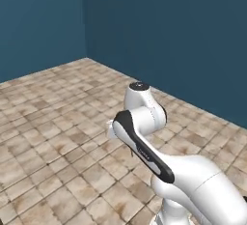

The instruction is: Take the fork and place it on the left side of the plate. Then take the spoon and place it on the right side of the plate. Make sure they're directly next to the plate.

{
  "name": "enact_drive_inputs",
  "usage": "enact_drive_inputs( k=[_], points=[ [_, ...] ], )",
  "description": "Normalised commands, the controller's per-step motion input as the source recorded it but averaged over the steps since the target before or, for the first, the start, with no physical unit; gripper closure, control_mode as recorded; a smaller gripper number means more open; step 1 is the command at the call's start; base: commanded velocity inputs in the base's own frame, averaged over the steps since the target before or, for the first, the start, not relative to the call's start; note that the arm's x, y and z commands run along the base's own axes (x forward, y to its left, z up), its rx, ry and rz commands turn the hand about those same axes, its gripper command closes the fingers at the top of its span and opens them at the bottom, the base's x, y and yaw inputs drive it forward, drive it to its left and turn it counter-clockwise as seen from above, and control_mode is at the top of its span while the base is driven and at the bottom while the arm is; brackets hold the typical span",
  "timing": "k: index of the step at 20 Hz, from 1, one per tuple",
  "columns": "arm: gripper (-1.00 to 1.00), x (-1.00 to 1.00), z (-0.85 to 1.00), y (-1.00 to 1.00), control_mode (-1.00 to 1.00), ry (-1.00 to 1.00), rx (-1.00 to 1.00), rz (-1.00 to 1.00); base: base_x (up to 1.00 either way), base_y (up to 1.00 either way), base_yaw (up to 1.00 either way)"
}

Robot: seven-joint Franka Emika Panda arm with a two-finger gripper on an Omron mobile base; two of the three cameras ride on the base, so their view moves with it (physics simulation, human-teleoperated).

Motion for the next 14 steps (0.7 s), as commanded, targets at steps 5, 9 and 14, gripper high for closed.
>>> enact_drive_inputs(
  k=[5, 9, 14],
  points=[
    [1.00, 0.00, 0.00, 0.00, 1.00, 0.00, 0.00, 0.00, 1.00, 0.00, 0.33],
    [1.00, 0.00, 0.00, 0.00, 1.00, 0.00, 0.00, 0.00, 1.00, 0.00, 0.30],
    [1.00, 0.00, 0.00, 0.00, 1.00, 0.00, 0.00, 0.00, 1.00, 0.00, 0.29]
  ],
)
